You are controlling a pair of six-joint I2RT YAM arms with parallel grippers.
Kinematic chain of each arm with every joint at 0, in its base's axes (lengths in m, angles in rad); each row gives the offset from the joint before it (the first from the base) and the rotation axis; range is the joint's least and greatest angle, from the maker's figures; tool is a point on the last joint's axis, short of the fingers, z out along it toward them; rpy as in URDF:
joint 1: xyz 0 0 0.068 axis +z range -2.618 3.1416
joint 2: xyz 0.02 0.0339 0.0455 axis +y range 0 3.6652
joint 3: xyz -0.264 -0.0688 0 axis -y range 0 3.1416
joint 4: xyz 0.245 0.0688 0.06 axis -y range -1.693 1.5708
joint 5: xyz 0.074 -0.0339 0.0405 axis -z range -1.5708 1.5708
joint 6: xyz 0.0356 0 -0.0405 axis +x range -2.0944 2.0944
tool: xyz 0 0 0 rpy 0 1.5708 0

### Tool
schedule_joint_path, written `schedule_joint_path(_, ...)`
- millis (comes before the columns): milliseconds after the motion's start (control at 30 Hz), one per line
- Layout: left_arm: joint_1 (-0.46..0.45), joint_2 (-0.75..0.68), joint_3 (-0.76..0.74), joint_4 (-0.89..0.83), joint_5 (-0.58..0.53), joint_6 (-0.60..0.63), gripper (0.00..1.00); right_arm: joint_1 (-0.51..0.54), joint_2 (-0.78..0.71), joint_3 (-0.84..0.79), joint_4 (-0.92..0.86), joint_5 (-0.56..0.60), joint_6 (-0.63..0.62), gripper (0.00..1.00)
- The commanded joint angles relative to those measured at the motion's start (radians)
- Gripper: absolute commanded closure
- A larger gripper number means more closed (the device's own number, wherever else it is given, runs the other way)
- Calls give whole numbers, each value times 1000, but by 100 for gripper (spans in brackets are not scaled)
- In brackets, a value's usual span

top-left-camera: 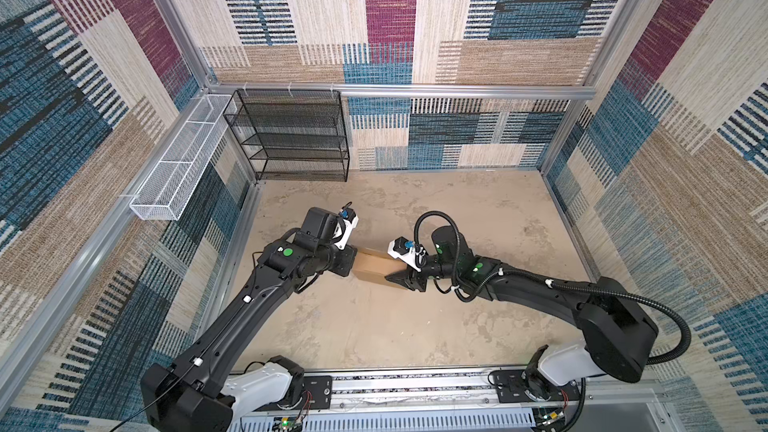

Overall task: Fold the paper box
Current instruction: 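Grasp the box's free end edge with the left gripper, facing the right gripper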

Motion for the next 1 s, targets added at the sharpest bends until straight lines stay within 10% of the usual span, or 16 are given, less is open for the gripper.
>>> schedule_joint_path(0, -1, -5, -14, 34, 11, -24, 94, 2, 3, 8, 47, -26, 9, 73)
schedule_joint_path(967, -8, -59, -163, 183, -15, -148, 100, -9, 26, -10, 61, -57, 40, 72)
